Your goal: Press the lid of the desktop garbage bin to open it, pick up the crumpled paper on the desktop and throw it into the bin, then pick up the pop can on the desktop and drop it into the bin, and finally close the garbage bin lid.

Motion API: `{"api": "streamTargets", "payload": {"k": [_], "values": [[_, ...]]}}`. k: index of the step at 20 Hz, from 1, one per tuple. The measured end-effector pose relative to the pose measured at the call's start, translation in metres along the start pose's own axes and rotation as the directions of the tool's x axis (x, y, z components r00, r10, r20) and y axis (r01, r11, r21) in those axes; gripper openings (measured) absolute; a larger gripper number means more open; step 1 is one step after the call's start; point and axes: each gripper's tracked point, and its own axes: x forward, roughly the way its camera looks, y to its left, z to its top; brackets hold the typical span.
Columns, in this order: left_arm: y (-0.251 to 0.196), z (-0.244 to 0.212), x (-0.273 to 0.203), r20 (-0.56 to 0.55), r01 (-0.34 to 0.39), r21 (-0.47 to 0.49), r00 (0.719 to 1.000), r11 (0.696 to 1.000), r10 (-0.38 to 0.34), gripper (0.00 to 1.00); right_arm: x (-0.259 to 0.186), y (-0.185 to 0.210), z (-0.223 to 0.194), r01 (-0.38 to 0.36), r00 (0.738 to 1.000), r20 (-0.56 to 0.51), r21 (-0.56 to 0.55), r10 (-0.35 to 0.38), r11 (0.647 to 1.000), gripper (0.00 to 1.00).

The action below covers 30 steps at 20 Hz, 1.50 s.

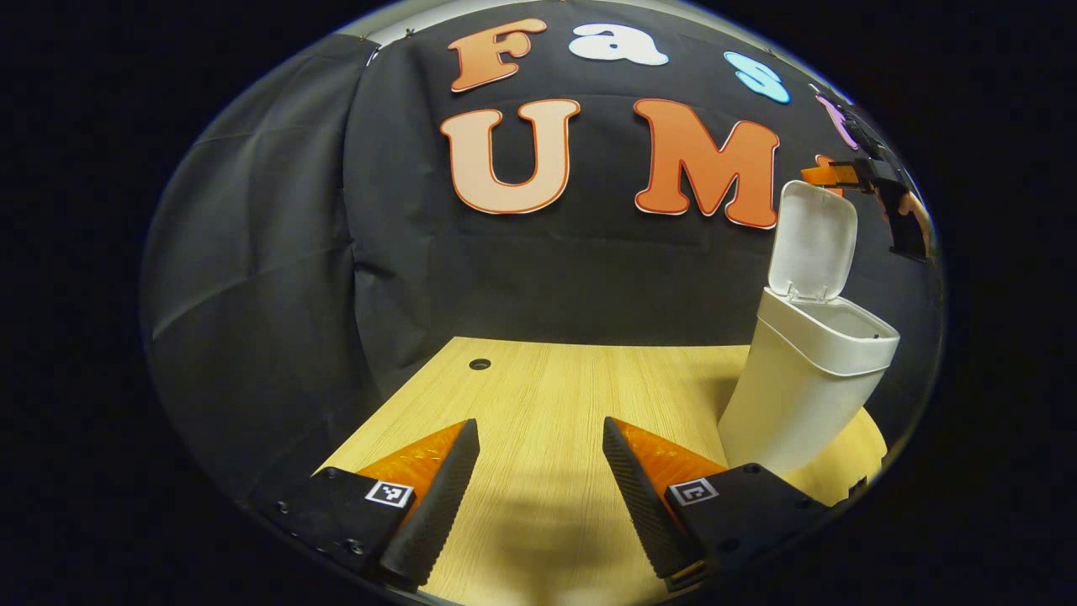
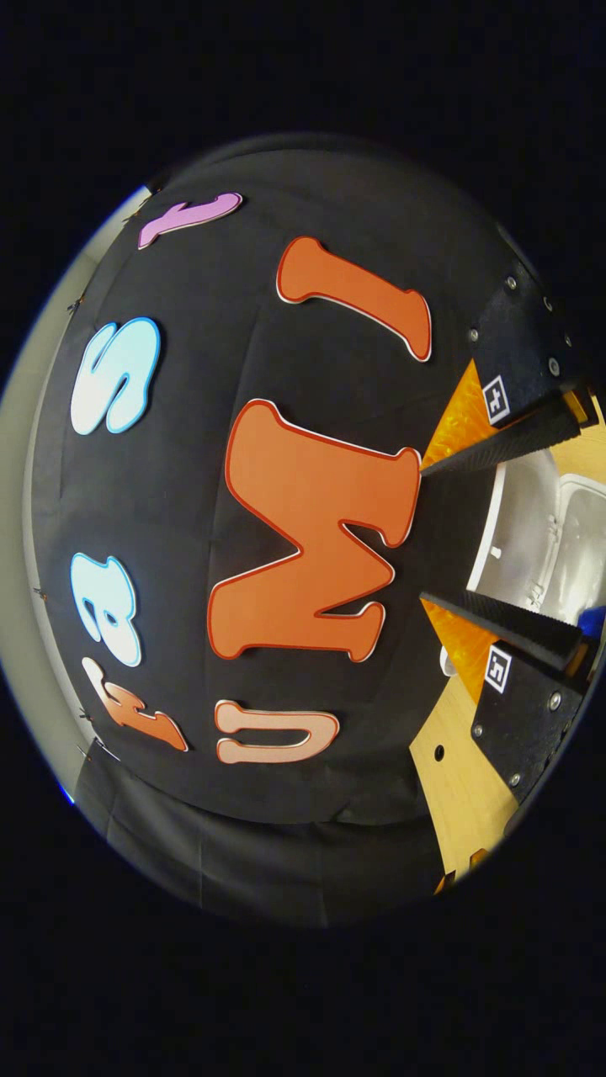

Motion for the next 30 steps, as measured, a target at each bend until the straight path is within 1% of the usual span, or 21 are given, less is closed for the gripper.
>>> {"api": "streamTargets", "payload": {"k": [5,8,9,10,15,23,25,26,30], "values": [[-0.008,0.001,0.008,-0.007,0.037,-0.012,0.999,0.999,-0.037,0.95,-0.032,0.018,-0.019,-0.033,0.999,-0.029,0.018,0.033,0.999,0.8],[-0.014,0.004,0.009,-0.003,0.056,0.006,0.998,0.998,-0.056,0.95,-0.047,0.028,-0.041,-0.039,0.997,-0.061,0.036,0.041,0.999,0.8],[-0.016,0.004,0.009,-0.002,0.063,0.01,0.998,0.998,-0.063,0.92,-0.052,0.032,-0.05,-0.042,0.996,-0.078,0.041,0.045,0.998,0.81],[-0.018,0.005,0.008,-0.001,0.07,0.016,0.998,0.997,-0.07,0.94,-0.057,0.035,-0.059,-0.042,0.994,-0.096,0.045,0.046,0.998,0.81],[-0.02,0.003,0.006,-0.002,0.087,0.029,0.996,0.996,-0.087,0.94,-0.076,0.049,-0.09,-0.044,0.987,-0.154,0.077,0.055,0.996,0.82],[-0.022,0.004,0.001,0.0,0.101,0.033,0.995,0.994,-0.102,0.94,-0.098,0.059,-0.135,-0.01,0.972,-0.232,0.124,0.039,0.992,0.82],[-0.024,0.004,0.002,0.002,0.109,0.036,0.994,0.993,-0.109,0.92,-0.103,0.061,-0.147,0.002,0.967,-0.253,0.135,0.033,0.991,0.82],[-0.026,0.007,0.001,0.006,0.114,0.037,0.993,0.993,-0.114,0.94,-0.106,0.062,-0.153,0.004,0.963,-0.266,0.145,0.035,0.989,0.82],[-0.032,0.014,0.002,0.018,0.135,0.049,0.991,0.99,-0.136,0.94,-0.111,0.068,-0.167,0.021,0.954,-0.297,0.174,0.032,0.985,0.82]]}}
